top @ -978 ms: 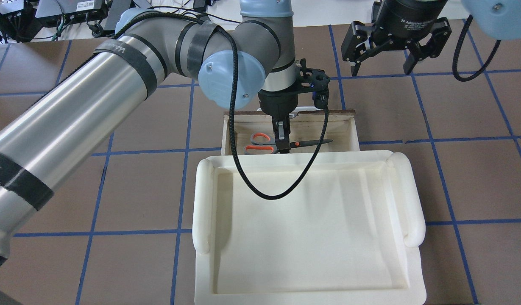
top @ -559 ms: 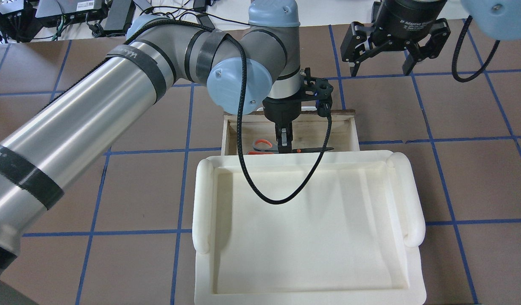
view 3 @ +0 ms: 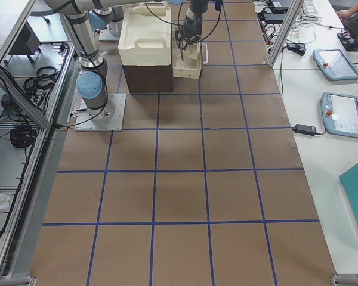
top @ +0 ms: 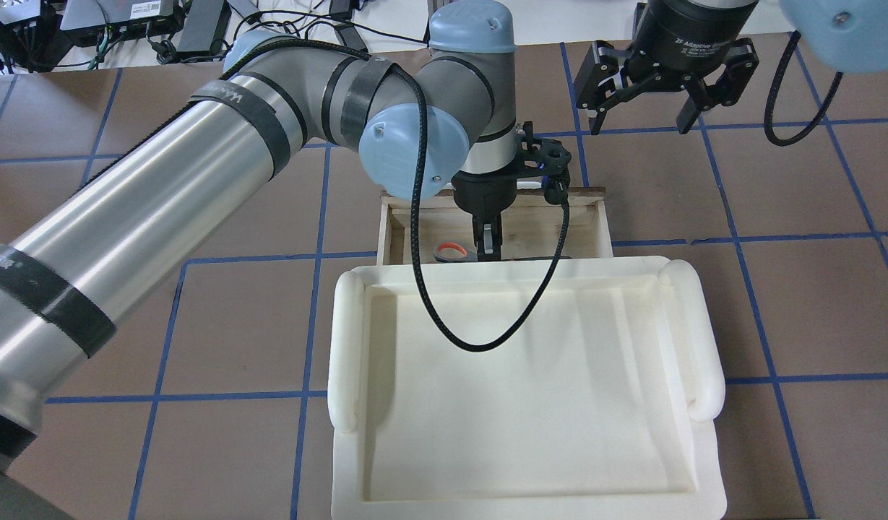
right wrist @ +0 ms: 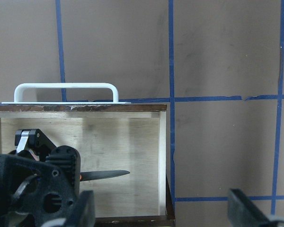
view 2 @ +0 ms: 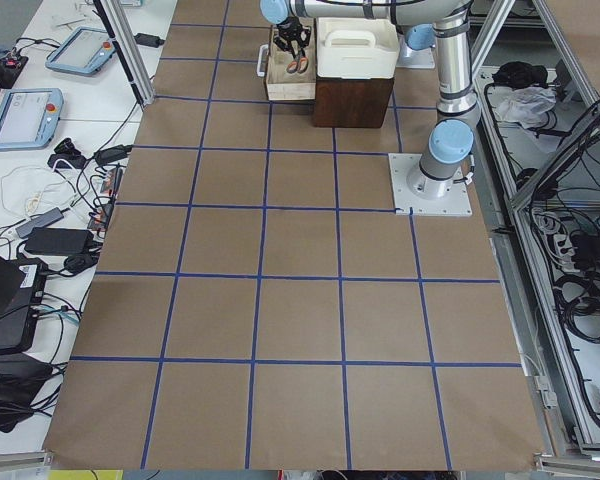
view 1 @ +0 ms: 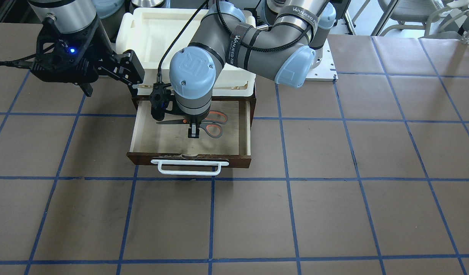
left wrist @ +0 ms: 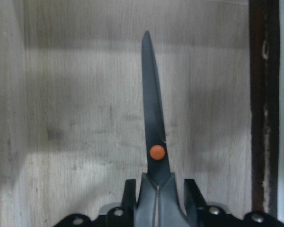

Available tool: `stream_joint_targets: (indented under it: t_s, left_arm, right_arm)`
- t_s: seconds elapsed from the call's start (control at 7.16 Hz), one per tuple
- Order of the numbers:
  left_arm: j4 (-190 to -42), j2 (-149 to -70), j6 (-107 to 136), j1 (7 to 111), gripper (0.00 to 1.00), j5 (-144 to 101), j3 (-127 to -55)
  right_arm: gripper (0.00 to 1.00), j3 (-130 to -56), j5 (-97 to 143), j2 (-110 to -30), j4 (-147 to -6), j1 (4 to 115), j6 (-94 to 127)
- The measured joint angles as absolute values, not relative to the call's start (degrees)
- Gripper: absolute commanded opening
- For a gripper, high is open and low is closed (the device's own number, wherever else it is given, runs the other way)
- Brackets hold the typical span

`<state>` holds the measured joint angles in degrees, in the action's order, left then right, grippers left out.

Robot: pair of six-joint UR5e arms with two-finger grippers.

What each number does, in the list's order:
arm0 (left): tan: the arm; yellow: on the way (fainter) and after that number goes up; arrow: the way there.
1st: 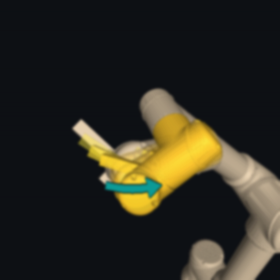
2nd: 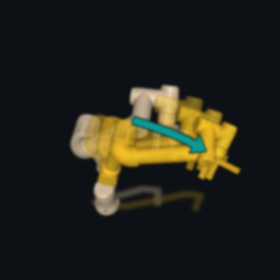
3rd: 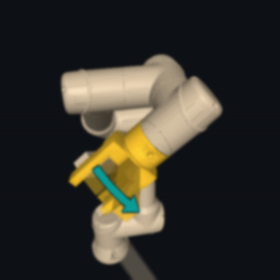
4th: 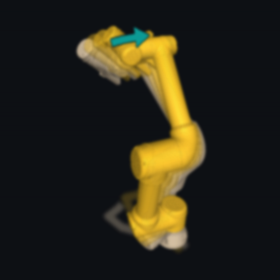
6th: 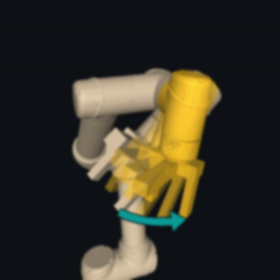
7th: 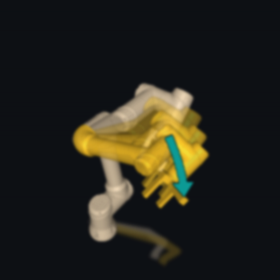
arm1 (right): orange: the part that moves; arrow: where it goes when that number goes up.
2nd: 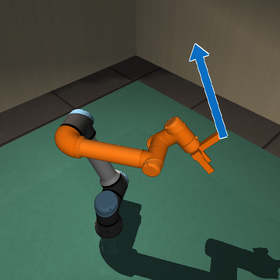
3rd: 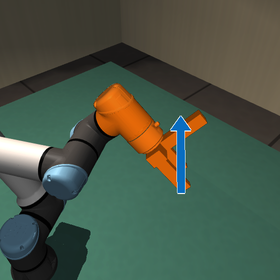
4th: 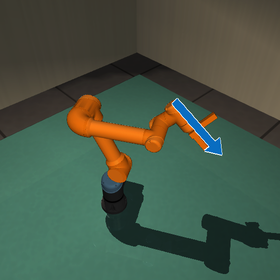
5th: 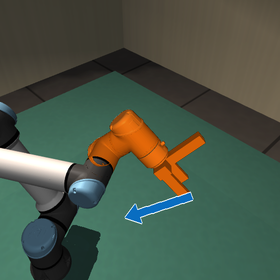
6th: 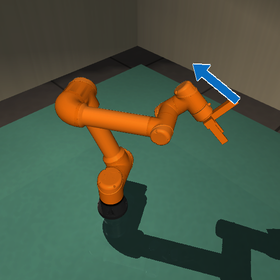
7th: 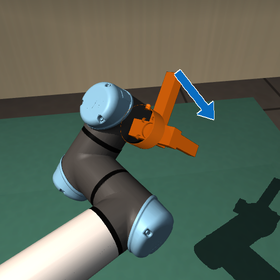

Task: Place scissors in drawer with both arms

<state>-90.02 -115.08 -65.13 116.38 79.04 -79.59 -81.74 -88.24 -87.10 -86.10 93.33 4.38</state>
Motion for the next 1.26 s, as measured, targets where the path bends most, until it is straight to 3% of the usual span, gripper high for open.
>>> stream_joint_targets:
  t_s: [0.14, 0.7, 1.26]
  left_arm:
    - [-90.1, -115.1, -64.9, 116.5, 0.93, 79.1, -79.6]
    - [-90.1, -113.7, -64.1, 116.5, 0.94, 79.0, -79.5]
    - [-89.3, -107.4, -50.7, 113.2, 1.0, 79.3, -78.8]
  right_arm:
    - [1.0, -81.8, -88.3, -87.1, -86.0, 93.3, 4.3]
    - [1.0, -81.8, -88.8, -87.1, -85.7, 93.2, 4.3]
    - [1.0, -81.8, -88.8, -87.1, -86.0, 93.0, 4.2]
